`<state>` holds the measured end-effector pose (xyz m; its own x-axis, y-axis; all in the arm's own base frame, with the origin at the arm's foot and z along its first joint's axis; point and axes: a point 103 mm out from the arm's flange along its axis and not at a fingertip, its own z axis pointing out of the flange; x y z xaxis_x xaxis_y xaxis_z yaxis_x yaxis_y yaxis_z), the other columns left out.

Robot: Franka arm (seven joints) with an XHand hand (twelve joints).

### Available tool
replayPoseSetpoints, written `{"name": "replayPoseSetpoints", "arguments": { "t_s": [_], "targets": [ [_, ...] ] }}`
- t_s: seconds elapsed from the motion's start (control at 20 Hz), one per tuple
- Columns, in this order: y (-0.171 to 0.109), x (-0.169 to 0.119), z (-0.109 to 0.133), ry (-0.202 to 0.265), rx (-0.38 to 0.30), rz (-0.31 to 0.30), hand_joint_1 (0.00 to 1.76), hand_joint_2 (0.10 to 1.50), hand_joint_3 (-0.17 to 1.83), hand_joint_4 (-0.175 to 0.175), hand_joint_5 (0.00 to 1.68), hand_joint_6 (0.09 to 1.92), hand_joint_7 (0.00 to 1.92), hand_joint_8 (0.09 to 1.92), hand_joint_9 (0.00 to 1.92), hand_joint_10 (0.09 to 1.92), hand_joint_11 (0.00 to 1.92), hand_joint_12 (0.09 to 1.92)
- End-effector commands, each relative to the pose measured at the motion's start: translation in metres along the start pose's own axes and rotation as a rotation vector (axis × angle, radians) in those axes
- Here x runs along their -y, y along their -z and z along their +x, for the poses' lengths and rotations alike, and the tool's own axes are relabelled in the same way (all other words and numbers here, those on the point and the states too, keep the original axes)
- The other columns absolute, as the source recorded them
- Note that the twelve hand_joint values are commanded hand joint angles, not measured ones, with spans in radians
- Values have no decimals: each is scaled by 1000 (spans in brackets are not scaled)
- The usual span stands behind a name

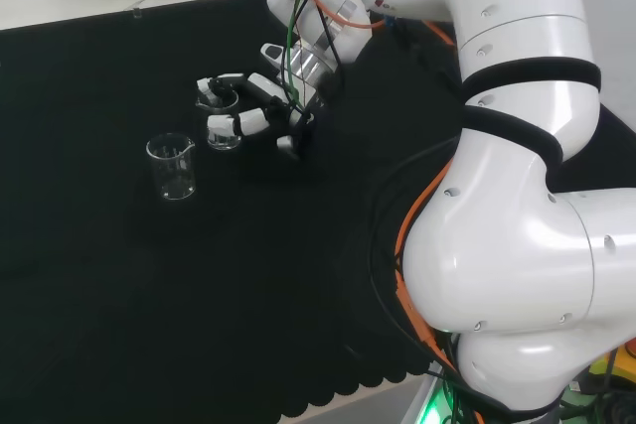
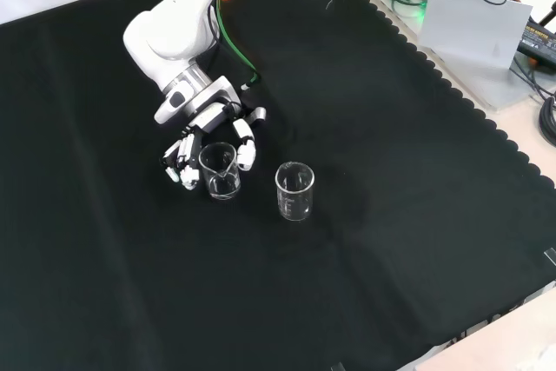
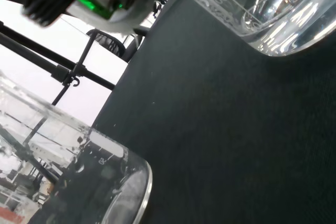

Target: Pick up the beaker on the right.

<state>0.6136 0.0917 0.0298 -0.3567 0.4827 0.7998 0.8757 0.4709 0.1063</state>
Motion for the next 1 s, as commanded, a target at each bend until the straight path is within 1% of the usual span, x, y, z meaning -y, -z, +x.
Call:
{"name": "replayPoseSetpoints", "arguments": {
  "t_s": [0.05,0.6,0.85,0.9,0.95,1.0],
  "targets": [
    [-3,-2,0,-1,-12,-8,944,522,656,-30,612,121,491,593,562,546,0,1313],
    [-5,-5,-1,2,-18,1,956,521,661,-30,623,140,501,593,565,541,0,1319],
    [-7,-9,1,-6,-6,1,966,515,662,-30,620,150,509,593,574,541,0,1322],
    [-8,-9,1,-10,-5,-2,976,511,666,-30,612,182,521,590,588,533,0,1328],
    [-9,-9,2,-14,-3,-6,991,510,667,-28,602,260,542,585,609,523,0,1344],
    [-9,-9,2,-19,8,-20,1013,512,670,-24,601,404,583,585,652,514,17,1352]
  ]
}}
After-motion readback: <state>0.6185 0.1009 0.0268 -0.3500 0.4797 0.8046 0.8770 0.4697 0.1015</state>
